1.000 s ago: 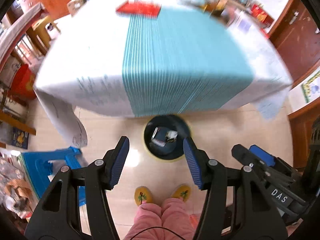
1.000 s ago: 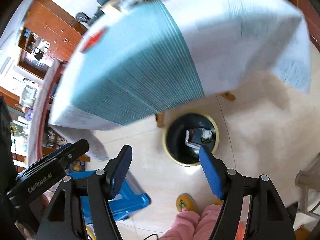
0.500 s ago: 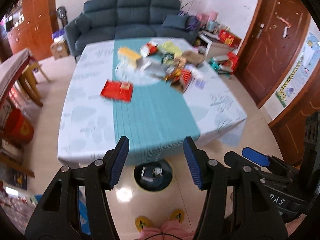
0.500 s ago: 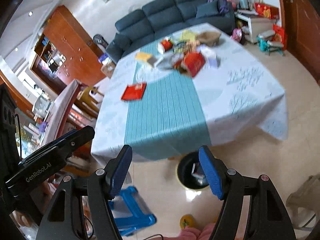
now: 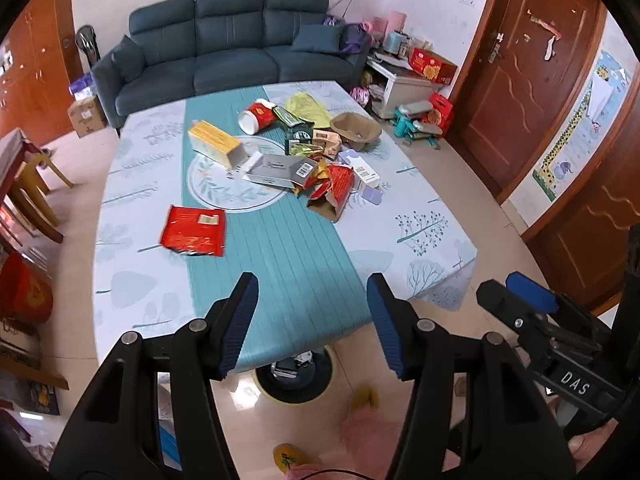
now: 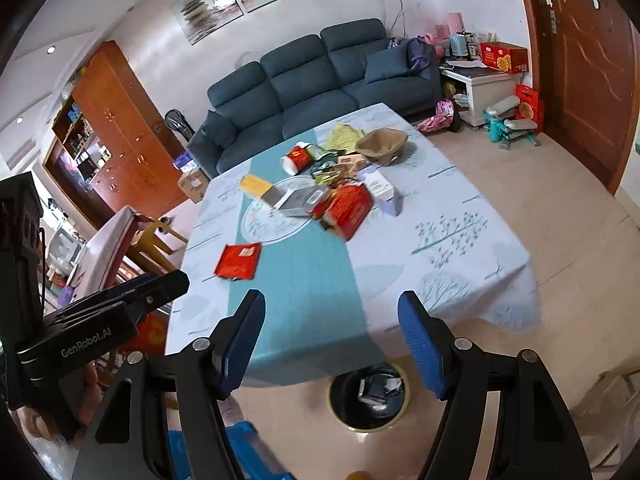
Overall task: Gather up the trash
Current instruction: 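Raise both tools back toward the cluttered table, then grasp the red snack bag with the left gripper while the right grasps the white box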
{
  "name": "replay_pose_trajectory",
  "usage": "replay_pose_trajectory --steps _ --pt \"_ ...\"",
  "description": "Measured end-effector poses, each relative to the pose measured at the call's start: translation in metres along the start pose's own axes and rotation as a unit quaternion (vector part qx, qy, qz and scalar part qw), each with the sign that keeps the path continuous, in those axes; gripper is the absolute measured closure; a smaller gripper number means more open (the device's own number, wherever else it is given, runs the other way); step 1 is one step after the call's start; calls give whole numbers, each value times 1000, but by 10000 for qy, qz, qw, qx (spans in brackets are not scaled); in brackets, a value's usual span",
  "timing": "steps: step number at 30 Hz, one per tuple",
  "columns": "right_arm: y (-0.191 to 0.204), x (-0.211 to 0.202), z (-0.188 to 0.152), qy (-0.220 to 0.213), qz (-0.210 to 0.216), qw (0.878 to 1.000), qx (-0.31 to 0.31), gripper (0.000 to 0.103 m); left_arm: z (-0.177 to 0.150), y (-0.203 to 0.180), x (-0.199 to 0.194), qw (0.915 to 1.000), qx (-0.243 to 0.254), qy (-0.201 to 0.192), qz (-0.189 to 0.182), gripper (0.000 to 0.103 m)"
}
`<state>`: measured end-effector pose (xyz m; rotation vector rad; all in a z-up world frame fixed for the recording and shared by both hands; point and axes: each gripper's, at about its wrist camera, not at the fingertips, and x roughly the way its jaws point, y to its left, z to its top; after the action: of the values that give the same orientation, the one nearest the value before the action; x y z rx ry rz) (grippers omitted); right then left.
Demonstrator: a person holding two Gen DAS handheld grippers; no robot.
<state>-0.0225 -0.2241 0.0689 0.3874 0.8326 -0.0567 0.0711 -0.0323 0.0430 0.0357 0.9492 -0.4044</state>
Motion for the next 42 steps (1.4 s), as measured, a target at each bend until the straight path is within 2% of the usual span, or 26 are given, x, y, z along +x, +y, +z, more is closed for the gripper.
replay_pose_trajectory --steps 5,9,14,21,26,30,35,39,42 --pt "-32 49 42 159 62 9998 -139 33 30 -9 62 9995 -130 286 89 50" --pt "-63 102 82 477 288 9979 -329 33 62 -18 126 9969 -410 651 159 50" --pt "-100 162 130 919 628 9925 -514 33 95 -32 203 9889 -601 1329 293 50" --pt "-132 232 172 1422 948 9811 -904 33 121 -47 282 9779 -530 1875 752 50" --pt "-141 270 178 1681 1142 9756 -833 33 128 -50 320 9691 -462 2257 880 50" --pt "-143 292 180 1881 1229 9697 -955 33 132 -52 340 9653 -407 2396 951 50" --pt "-142 311 182 2049 1284 9640 -1105 33 129 -54 365 9579 -627 2637 944 51" --pt "-137 319 183 2128 1329 9608 -1180 33 127 -55 366 9606 -710 2509 959 54" --pt "-129 327 180 2217 1365 9570 -1277 33 123 -49 357 9620 -845 2403 982 60"
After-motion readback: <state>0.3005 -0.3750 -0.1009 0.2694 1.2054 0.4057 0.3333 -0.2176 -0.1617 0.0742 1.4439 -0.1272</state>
